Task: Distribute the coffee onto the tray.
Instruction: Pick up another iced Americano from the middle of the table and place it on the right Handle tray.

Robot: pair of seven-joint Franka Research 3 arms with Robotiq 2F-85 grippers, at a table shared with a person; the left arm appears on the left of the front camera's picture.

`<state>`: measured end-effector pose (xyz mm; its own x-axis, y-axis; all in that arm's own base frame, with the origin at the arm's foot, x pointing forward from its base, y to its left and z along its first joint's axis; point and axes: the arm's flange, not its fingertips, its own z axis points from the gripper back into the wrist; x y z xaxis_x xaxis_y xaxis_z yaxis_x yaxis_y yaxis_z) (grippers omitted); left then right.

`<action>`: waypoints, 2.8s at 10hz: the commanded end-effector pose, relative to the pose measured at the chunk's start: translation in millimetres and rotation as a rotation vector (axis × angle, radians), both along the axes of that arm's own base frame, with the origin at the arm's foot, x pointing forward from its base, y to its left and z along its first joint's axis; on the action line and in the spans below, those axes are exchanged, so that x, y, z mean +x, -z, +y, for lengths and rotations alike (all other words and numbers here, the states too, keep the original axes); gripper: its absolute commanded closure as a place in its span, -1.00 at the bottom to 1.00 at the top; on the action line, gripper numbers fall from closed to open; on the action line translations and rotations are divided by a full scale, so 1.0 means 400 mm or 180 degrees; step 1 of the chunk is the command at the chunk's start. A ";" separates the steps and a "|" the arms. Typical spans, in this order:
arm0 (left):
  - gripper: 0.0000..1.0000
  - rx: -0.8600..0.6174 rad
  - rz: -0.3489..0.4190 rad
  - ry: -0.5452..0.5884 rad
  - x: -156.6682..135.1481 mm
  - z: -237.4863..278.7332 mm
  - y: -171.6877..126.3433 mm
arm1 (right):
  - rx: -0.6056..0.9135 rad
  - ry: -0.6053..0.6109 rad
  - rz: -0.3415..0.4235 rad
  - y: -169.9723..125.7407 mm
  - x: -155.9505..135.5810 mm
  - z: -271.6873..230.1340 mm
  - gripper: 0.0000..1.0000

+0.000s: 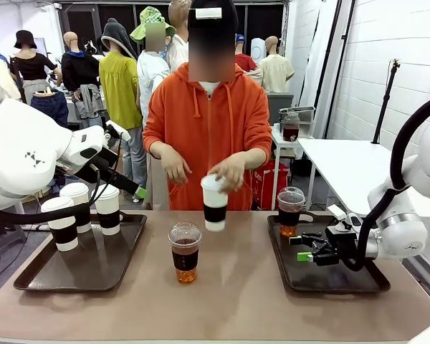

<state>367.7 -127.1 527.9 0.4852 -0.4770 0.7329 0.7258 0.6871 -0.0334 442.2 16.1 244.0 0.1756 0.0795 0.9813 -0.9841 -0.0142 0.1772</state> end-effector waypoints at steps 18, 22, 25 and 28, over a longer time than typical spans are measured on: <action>-1.00 -0.0019 0.0012 0.0009 0.001 0.004 0.001 | -0.0021 0.0194 0.0091 -0.005 -0.015 0.156 -1.00; -1.00 -0.0019 0.0012 0.0009 0.001 0.004 0.001 | -0.0149 0.0139 -0.0041 0.006 -0.011 0.317 -1.00; -1.00 -0.0019 0.0012 0.0009 0.001 0.004 0.001 | -0.0188 0.0050 -0.0117 0.003 0.004 0.410 -1.00; -1.00 -0.0019 0.0012 0.0009 0.001 0.004 0.001 | -0.0146 0.0019 -0.0149 0.001 0.002 0.451 -1.00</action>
<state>367.7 -127.1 528.0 0.4852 -0.4771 0.7328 0.7258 0.6871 -0.0332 440.8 190.8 247.6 0.1402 0.1262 0.9820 -0.9891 -0.0271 0.1446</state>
